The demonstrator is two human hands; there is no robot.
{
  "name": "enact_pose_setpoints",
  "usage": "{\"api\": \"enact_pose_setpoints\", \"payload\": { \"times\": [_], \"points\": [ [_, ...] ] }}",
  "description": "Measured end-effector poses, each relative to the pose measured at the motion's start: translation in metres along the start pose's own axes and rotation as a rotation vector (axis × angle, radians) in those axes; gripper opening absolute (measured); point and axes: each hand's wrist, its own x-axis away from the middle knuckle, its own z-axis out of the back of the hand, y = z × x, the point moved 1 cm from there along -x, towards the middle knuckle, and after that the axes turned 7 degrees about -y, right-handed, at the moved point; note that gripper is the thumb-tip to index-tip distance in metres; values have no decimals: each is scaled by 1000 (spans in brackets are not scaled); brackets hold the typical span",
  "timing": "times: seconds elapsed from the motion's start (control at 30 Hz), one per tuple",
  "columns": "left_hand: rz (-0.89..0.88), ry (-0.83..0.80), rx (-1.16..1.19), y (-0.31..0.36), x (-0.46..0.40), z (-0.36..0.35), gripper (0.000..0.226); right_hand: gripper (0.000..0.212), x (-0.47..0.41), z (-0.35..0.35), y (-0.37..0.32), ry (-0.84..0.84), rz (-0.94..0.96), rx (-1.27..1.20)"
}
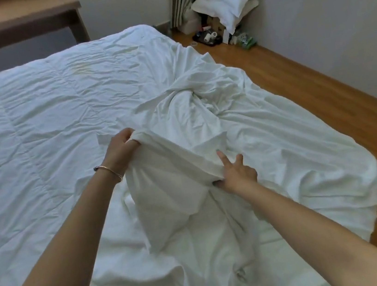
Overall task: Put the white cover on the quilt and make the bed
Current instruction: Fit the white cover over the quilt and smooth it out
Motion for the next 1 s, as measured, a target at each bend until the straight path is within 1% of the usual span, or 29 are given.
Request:
{"api": "enact_pose_setpoints", "payload": {
  "times": [0.03, 0.07, 0.1, 0.13, 0.17, 0.2, 0.23, 0.27, 0.3, 0.33, 0.37, 0.4, 0.43, 0.5, 0.53, 0.57, 0.6, 0.63, 0.67, 0.7, 0.73, 0.77, 0.8, 0.83, 0.87, 0.9, 0.93, 0.97, 1.0],
  "points": [
    [51, 2, 2, -4, -1, 8, 32, 53, -10, 4, -6, -35, 8, 3],
    [115, 10, -88, -10, -3, 16, 40, 35, -20, 10, -14, -40, 12, -30],
    [197, 13, -369, -15, -5, 26, 45, 26, -31, 19, -22, -16, 31, -67],
    [268, 2, -797, -21, -8, 34, 48, 21, -39, 33, -29, 33, 65, -125],
    [291, -40, -1211, -26, -9, 39, 51, 16, -47, 51, -38, 119, 123, -186],
    [277, -98, -1466, -30, -13, 40, 55, 13, -56, 72, -48, 243, 196, -240],
    [262, -152, -1572, -33, -18, 38, 60, 13, -63, 93, -60, 391, 288, -288],
    [270, -189, -1591, -34, -26, 37, 65, 19, -69, 111, -73, 533, 404, -354],
    [308, -210, -1503, -33, -37, 41, 68, 25, -76, 125, -86, 641, 515, -430],
    [324, -219, -1315, -34, -50, 48, 66, 30, -86, 135, -98, 711, 612, -495],
    [362, -271, -1119, -35, -62, 53, 59, 33, -99, 139, -108, 708, 664, -495],
    [405, -355, -1029, -36, -72, 56, 52, 35, -115, 141, -119, 632, 682, -448],
    [447, -456, -1093, -39, -82, 57, 49, 32, -132, 141, -128, 488, 665, -354],
    [532, -569, -1472, -54, -96, 54, 51, 20, -166, 144, -147, 127, 571, -41],
    [516, -545, -1646, -64, -109, 59, 47, 20, -178, 150, -156, 8, 529, 62],
    [516, -412, -1627, -70, -124, 68, 40, 21, -187, 161, -164, 16, 510, 74],
    [522, -203, -1460, -70, -142, 82, 35, 18, -198, 176, -170, 126, 503, -15],
    [513, 40, -1169, -64, -162, 101, 33, 12, -207, 194, -176, 290, 498, -197],
    [440, 305, -880, -54, -181, 121, 28, 10, -211, 211, -182, 464, 513, -406],
    [343, 521, -579, -42, -196, 137, 20, 17, -213, 222, -188, 596, 577, -573],
    [202, 648, -293, -33, -208, 142, 21, 33, -209, 228, -196, 637, 692, -663],
    [70, 697, -60, -29, -218, 144, 36, 52, -203, 228, -205, 601, 796, -647],
    [31, 642, -93, -33, -222, 135, 53, 72, -201, 216, -212, 544, 856, -551],
    [104, 525, -335, -44, -221, 115, 74, 88, -200, 198, -216, 513, 859, -430],
    [224, 380, -571, -66, -218, 91, 92, 97, -201, 174, -215, 485, 844, -311],
    [291, 238, -734, -91, -211, 64, 101, 98, -203, 144, -207, 447, 804, -192],
    [352, 121, -802, -116, -196, 33, 104, 95, -204, 112, -194, 388, 738, -88],
    [387, 44, -804, -139, -176, 3, 102, 89, -204, 80, -177, 305, 659, -26],
    [395, -9, -768, -159, -152, -27, 93, 81, -200, 47, -157, 225, 592, 25]
  ]
}}
